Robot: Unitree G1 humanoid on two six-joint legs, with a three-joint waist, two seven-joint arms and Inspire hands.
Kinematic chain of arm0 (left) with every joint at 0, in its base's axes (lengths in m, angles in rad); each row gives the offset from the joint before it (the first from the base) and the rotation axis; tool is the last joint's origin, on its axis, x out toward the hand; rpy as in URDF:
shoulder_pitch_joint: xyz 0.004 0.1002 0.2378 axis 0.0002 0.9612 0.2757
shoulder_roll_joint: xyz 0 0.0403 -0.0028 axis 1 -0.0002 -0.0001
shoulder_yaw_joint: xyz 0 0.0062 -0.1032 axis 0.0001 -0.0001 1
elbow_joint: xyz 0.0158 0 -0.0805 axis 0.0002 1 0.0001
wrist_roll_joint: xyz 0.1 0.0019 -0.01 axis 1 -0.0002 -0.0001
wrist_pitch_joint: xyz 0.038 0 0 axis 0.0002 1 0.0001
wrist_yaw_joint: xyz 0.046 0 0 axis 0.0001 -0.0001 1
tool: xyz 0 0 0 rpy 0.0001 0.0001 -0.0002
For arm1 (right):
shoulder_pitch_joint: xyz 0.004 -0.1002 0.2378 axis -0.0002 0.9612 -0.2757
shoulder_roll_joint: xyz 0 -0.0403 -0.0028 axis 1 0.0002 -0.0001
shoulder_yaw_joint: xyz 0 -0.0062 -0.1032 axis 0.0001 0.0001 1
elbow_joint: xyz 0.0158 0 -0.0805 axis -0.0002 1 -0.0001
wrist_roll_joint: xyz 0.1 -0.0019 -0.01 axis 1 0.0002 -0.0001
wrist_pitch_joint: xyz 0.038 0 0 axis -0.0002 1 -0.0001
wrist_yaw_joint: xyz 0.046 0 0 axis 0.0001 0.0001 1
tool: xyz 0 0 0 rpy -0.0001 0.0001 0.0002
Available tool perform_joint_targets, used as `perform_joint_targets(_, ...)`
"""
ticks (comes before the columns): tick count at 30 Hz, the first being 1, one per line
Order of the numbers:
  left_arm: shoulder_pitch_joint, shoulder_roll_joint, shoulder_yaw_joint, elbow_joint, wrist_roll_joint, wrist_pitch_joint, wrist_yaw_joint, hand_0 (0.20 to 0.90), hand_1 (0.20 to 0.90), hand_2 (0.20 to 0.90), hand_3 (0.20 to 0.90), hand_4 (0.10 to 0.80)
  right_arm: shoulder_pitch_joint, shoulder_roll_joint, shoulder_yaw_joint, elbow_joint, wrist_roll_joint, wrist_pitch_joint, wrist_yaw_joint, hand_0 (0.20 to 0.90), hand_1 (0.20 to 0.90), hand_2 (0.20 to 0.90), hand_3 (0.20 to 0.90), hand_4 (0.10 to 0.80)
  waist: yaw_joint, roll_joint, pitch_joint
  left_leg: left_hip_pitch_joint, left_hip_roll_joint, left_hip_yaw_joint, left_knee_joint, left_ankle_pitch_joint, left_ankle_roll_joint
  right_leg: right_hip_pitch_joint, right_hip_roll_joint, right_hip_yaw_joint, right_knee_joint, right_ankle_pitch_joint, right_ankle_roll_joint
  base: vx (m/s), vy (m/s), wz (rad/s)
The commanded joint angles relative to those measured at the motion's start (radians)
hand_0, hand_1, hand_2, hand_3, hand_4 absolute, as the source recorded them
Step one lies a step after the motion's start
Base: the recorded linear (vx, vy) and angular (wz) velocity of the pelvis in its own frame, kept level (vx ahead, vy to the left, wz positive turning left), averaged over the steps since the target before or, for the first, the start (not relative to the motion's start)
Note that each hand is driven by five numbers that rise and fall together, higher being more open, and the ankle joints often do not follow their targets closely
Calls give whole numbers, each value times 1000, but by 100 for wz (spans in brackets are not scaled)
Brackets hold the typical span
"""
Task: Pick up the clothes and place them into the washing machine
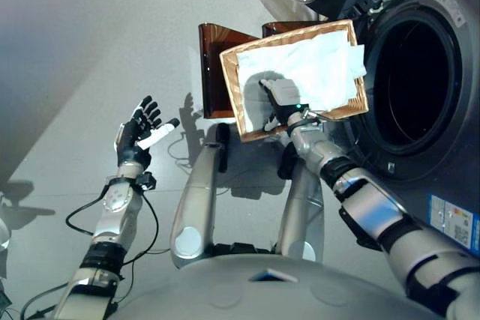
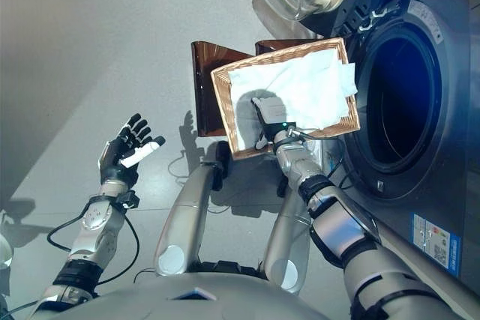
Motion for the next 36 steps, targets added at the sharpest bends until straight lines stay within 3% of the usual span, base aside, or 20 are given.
perform_joint_targets(1,12,38,71,-100,17,-98,16,900,900,900,900,800,-47,-11,-11,-9,-19,18,-55,900,900,900,900,800,20,20,-34,0,-11,6,-17,-44,-18,-32,2,11,-72,100,0,0,0,0)
perform_joint_targets(16,10,33,81,-82,41,-107,37,900,900,900,900,800,-57,-108,-105,-171,-17,38,-152,900,900,900,900,800,3,3,-42,1,-9,9,-30,-46,-13,-36,4,13,-84,110,5,0,0,0)
perform_joint_targets(36,50,65,101,-132,22,-105,26,900,900,900,900,800,-134,-43,-64,-5,21,39,-108,900,900,900,900,800,45,16,-4,-101,-19,-9,68,-64,-9,-118,-4,6,5,85,-4,-12,5,3)
